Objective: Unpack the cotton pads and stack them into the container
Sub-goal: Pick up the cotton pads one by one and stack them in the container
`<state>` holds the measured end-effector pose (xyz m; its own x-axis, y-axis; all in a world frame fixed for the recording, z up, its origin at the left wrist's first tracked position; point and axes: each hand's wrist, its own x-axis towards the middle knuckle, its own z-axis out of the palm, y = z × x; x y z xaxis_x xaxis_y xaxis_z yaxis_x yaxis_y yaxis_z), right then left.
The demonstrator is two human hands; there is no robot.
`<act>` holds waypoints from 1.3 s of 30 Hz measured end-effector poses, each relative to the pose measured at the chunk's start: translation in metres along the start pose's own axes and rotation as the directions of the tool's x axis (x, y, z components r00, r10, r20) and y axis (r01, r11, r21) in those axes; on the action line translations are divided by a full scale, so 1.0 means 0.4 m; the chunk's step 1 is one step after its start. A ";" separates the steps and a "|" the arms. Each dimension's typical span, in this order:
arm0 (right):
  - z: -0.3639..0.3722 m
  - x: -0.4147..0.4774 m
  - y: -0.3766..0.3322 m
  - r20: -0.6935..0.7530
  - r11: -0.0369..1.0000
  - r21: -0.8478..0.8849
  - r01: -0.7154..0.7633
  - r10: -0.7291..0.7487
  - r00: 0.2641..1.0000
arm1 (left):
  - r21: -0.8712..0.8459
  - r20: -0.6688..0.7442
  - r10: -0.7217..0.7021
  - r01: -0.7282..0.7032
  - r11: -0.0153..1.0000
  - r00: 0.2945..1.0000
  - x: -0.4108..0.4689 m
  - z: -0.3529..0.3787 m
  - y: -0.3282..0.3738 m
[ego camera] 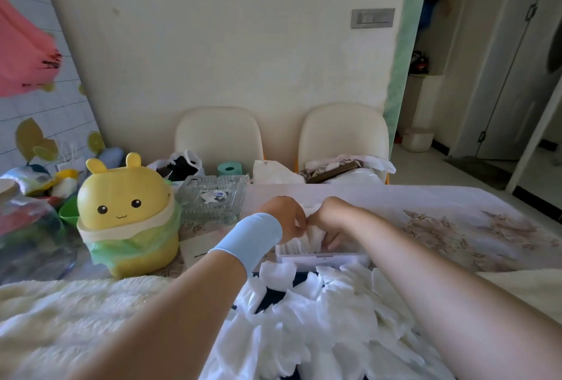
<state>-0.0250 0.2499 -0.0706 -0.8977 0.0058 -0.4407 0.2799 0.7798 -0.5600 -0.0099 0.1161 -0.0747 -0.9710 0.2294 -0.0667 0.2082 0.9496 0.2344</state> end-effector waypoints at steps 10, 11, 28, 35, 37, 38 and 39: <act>-0.010 -0.020 0.000 -0.048 0.988 0.152 0.040 -0.033 0.998 | 0.011 -0.080 0.000 0.001 1.000 0.997 0.007 0.010 -0.002; -0.007 -0.019 -0.002 -0.047 0.987 0.153 0.046 -0.040 0.998 | 0.010 -0.088 -0.002 0.003 1.000 0.996 0.008 0.009 -0.002; 0.011 0.014 0.041 -0.048 0.971 0.201 0.125 -0.118 0.992 | 0.144 0.060 0.004 -0.012 0.990 0.998 0.008 0.005 0.024; -0.046 -0.062 0.063 -0.112 0.960 0.019 0.281 -0.277 0.954 | -0.012 -0.046 -0.010 0.010 1.000 0.999 -0.065 -0.055 0.028; -0.063 -0.100 0.076 -0.148 0.938 0.033 0.345 -0.337 0.930 | -0.062 -0.076 -0.016 0.011 0.998 0.997 -0.095 -0.070 0.039; -0.067 -0.126 0.079 -0.144 0.930 0.027 0.368 -0.361 0.922 | -0.075 -0.088 -0.013 0.007 0.997 0.996 -0.111 -0.075 0.047; -0.068 -0.153 0.081 -0.123 0.922 0.000 0.386 -0.383 0.915 | -0.075 -0.089 -0.005 -0.001 0.997 0.996 -0.129 -0.078 0.057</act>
<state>0.0296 0.2916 -0.0428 -0.9710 -0.2162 -0.1023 -0.0883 0.7214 -0.6869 0.0414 0.1191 -0.0356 -0.9787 0.2044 0.0188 0.2003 0.9307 0.3061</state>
